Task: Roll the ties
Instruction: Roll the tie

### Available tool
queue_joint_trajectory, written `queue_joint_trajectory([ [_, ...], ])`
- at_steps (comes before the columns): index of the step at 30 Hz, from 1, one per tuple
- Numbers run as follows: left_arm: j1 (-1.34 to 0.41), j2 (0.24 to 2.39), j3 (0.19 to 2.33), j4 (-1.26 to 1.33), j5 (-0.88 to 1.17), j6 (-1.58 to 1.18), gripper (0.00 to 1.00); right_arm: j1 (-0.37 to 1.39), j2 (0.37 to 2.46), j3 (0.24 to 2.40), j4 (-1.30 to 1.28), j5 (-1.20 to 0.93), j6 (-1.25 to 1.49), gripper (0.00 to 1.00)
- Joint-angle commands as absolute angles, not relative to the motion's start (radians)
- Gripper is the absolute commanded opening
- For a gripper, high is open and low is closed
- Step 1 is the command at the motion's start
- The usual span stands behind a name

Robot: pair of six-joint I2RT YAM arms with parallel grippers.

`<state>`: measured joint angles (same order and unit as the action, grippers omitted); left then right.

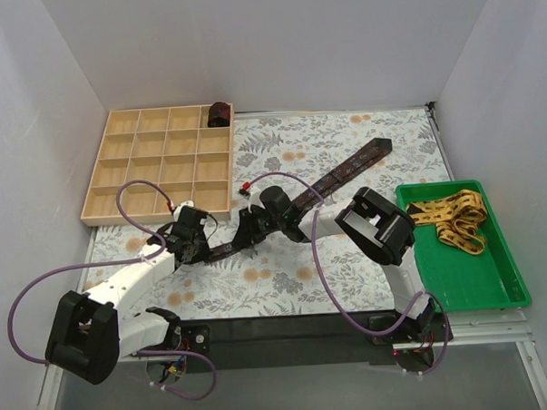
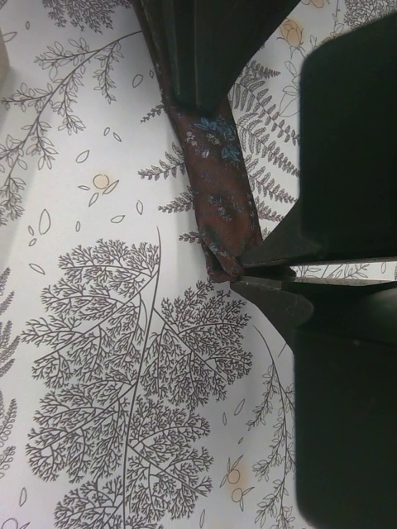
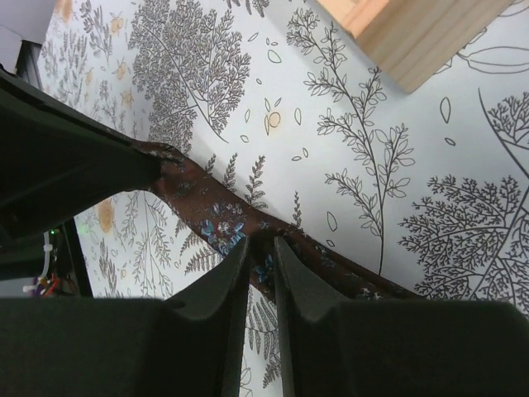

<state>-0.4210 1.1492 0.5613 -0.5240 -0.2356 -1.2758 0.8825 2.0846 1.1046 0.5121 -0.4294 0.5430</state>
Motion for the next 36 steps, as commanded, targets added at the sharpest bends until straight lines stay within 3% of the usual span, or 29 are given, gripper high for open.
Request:
queue_joint_trajectory([
  [1,-0.419,1.135,0.606,-0.537,-0.273,-1.255,0.00,0.900,2.092,1.144,0.492,-0.417,0.514,0.22],
  [20,-0.514,1.198,0.827,-0.575,-0.170,-1.293,0.02,0.905,2.117,1.106,0.456,-0.336,0.500,0.20],
  [36,-0.606,1.292,0.871,-0.491,-0.215,-1.353,0.05,0.900,2.004,1.046,0.500,-0.301,0.457,0.21],
])
